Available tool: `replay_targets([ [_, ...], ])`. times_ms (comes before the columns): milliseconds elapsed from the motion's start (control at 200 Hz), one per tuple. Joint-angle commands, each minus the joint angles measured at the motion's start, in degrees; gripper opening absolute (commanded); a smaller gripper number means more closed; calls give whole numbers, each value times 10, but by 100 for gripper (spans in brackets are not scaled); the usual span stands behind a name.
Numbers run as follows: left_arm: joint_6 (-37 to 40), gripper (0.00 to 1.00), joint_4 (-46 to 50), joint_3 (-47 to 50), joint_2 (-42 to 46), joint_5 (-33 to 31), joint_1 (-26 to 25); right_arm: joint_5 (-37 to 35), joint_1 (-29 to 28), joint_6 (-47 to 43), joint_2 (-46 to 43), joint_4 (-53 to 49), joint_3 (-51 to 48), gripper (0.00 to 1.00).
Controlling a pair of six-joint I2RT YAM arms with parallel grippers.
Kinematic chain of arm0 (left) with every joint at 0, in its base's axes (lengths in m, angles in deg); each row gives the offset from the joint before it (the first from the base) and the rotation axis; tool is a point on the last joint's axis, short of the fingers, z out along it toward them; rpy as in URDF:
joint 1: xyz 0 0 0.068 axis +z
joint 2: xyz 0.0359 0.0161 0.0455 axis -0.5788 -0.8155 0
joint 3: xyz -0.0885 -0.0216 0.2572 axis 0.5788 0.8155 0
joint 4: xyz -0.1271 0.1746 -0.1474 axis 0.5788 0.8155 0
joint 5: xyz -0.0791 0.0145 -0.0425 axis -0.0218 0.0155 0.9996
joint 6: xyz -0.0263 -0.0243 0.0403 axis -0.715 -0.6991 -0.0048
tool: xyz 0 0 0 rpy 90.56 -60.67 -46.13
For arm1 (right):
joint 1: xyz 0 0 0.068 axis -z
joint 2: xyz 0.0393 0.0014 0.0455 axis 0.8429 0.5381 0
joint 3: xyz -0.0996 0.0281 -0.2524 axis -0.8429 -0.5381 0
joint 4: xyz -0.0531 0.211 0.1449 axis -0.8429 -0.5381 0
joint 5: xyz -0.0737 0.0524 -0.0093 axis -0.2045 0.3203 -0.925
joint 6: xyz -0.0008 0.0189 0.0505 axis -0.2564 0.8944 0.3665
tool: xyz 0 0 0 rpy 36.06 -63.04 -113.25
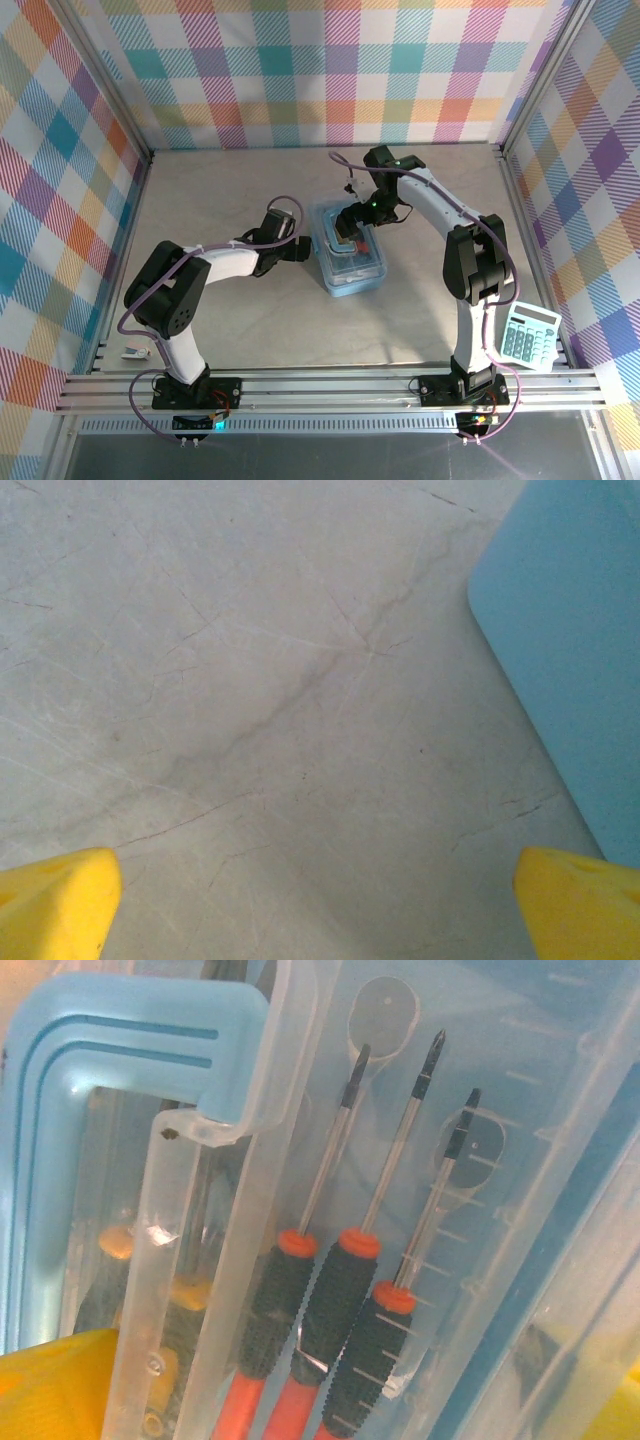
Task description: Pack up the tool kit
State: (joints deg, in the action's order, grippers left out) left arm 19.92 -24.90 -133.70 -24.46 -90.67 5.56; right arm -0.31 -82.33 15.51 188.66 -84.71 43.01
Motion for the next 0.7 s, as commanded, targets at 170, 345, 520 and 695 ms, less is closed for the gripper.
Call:
replay_targets([
  [170, -9, 100, 22, -4, 44, 36, -3, 46, -13, -14, 9, -40, -11, 99],
  [345, -86, 100, 54, 28, 130, 95, 27, 46, -12, -13, -4, -28, -25, 99],
  [520, -153, 100, 96, 38, 192, 184, 57, 49, -10, -11, -13, -14, -40, 99],
  [695, -219, 87, 71, 37, 161, 292, 56, 54, -8, -9, -19, -3, -50, 99],
])
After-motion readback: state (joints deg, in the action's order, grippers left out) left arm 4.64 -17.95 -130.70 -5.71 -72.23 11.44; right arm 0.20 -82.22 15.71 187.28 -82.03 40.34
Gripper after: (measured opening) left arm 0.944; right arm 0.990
